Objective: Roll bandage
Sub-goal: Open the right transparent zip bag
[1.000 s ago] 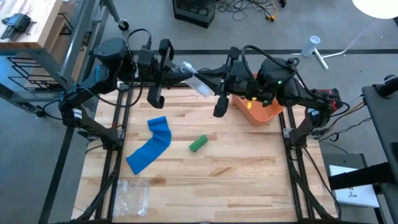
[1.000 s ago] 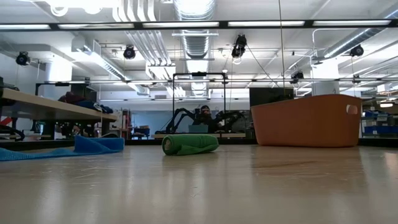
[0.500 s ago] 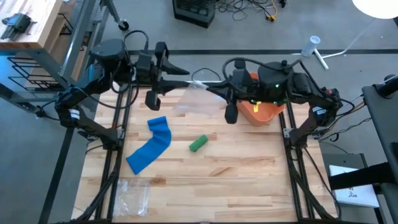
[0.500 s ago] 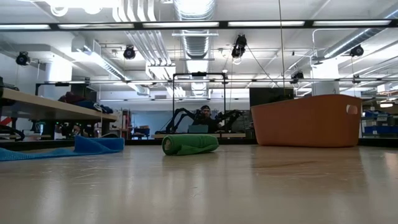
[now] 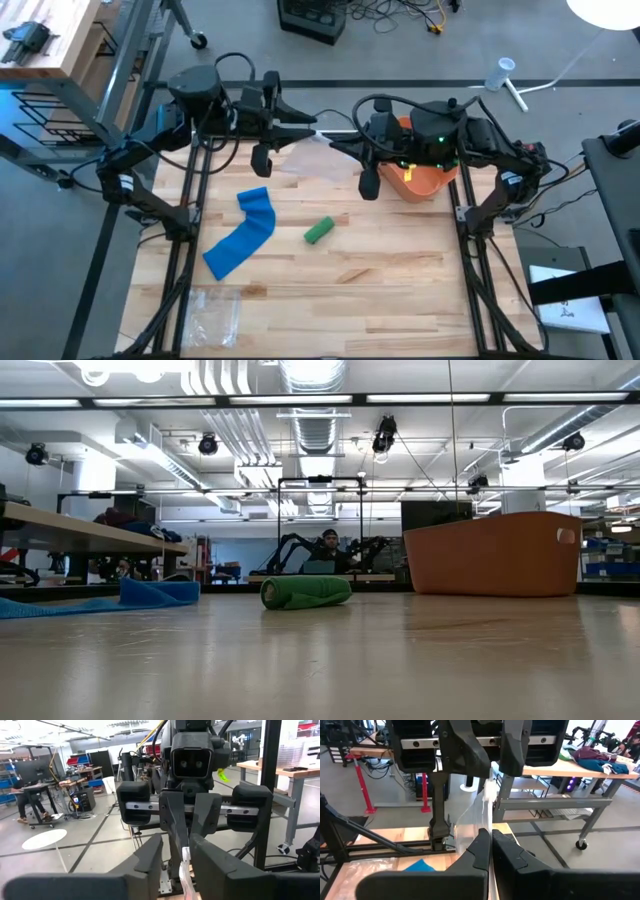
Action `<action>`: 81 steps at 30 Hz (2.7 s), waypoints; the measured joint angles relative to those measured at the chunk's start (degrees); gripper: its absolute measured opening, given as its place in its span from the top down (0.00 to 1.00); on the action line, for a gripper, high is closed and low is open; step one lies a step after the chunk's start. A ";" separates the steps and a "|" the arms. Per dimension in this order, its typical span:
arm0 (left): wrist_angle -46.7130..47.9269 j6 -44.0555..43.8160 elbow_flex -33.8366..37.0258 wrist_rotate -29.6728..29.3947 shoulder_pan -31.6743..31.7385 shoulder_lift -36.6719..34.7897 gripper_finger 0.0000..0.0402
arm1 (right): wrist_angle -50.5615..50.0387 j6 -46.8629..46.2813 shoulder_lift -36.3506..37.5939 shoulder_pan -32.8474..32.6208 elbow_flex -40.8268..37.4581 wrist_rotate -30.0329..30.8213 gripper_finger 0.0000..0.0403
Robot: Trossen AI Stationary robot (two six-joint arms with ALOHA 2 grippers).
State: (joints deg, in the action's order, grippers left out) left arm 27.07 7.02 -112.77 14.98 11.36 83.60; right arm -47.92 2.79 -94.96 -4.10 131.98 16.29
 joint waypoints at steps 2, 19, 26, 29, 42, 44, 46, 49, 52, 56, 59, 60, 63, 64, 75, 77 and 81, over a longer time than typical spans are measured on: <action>0.08 0.09 0.00 0.04 0.01 -0.05 0.84 | 0.00 0.02 0.00 0.00 0.00 0.00 0.99; 0.59 -0.02 0.00 1.11 -0.01 -0.01 0.92 | 0.74 0.20 -0.02 0.00 0.00 0.00 0.99; 0.65 -0.03 0.00 5.80 -0.05 0.25 0.98 | 2.14 0.44 -0.02 0.00 0.00 0.20 0.99; 0.79 -0.04 0.00 5.84 -0.05 0.26 0.99 | 2.31 0.44 -0.02 0.02 0.00 0.20 0.99; -0.10 1.15 0.00 5.54 0.02 0.48 0.99 | 2.38 -0.22 -0.15 0.00 -0.02 -3.37 0.99; -0.08 1.38 0.00 5.51 0.04 0.54 0.98 | 2.44 -0.22 -0.20 -0.04 -0.06 -3.73 0.99; -0.04 1.43 0.00 5.36 0.06 0.58 0.97 | 2.47 -0.23 -0.20 -0.02 -0.11 -3.78 0.99; -0.09 1.45 0.00 5.42 0.02 0.77 0.95 | 3.26 0.16 -0.20 0.00 -0.11 -4.43 0.99; 0.01 1.04 0.00 5.75 0.02 0.91 0.94 | 3.24 0.17 -0.20 -0.02 -0.34 -4.57 0.99; -0.03 0.88 0.02 8.60 0.01 0.87 0.94 | 3.16 0.26 -0.20 -0.01 -0.59 -4.53 0.99; -0.06 0.88 0.02 8.77 -0.05 0.85 0.95 | 3.17 0.94 -0.20 0.00 -0.59 -4.33 0.99; -0.04 0.88 0.02 8.79 -0.05 0.85 0.95 | 3.21 1.16 -0.20 0.00 -0.61 -4.33 0.99; -0.04 0.88 0.02 8.79 -0.05 1.06 0.94 | 3.22 1.57 -0.20 0.02 -0.66 -4.36 0.99; -0.04 0.87 0.02 8.79 -0.05 1.15 0.94 | 3.18 1.74 -0.20 0.02 -0.66 -4.38 0.99; -0.19 1.48 0.02 9.38 0.02 1.46 0.94 | 3.19 1.84 -0.20 0.02 -0.68 -4.72 0.99; -0.22 2.02 0.04 8.20 0.06 1.09 0.93 | 3.29 1.84 -0.20 0.02 -0.68 -4.72 0.99; 0.08 4.35 0.04 5.42 0.17 -0.14 0.89 | 3.65 1.79 -0.20 0.02 -0.68 -4.74 0.99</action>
State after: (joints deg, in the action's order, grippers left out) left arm 27.15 11.37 -112.73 20.40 11.53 83.46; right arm -44.27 4.57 -95.15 -4.08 131.31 11.55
